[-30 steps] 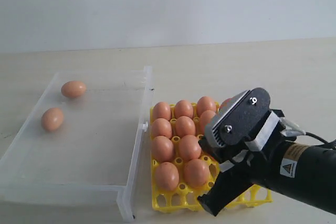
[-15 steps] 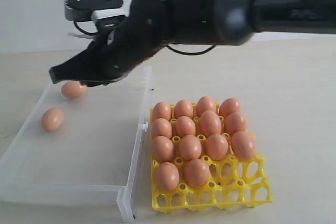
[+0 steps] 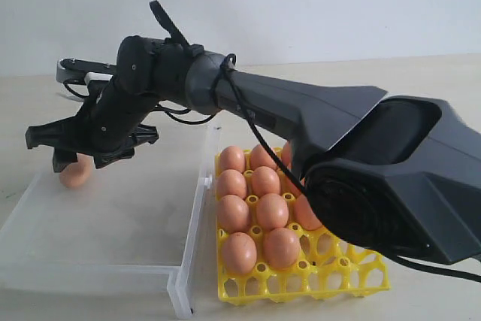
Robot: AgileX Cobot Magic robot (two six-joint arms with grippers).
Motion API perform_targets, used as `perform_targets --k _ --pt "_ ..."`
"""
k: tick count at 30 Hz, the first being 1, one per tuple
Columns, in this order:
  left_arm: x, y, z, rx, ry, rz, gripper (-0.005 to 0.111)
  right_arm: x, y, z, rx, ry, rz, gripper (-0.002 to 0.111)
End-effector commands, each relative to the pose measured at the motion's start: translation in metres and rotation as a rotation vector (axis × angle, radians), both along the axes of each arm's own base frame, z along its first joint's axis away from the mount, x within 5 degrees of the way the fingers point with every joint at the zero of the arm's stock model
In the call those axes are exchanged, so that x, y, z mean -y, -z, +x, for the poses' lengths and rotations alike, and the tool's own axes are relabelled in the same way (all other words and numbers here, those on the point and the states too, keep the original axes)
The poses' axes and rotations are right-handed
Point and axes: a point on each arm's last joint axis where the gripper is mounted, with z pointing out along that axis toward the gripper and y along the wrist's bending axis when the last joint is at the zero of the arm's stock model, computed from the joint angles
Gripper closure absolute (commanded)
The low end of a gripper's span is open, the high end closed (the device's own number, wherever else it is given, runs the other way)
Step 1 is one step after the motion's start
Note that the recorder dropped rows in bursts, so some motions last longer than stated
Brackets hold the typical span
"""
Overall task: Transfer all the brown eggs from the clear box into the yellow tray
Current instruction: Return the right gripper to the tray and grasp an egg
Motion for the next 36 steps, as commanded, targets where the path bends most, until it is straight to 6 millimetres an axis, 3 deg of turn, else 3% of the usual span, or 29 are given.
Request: perform_targets --k 1,16,36 --pt "0.000 -0.002 0.000 0.019 0.005 -0.007 0.107 -0.003 -0.002 0.004 0.005 0.009 0.021 0.050" --pt "0.000 -0.002 0.000 0.019 0.005 -0.007 0.107 -0.004 -0.002 0.011 0.086 0.040 0.047 0.043" --pt "0.000 -0.002 0.000 0.019 0.005 -0.007 0.107 -0.015 0.043 0.018 0.045 0.077 0.092 0.044"
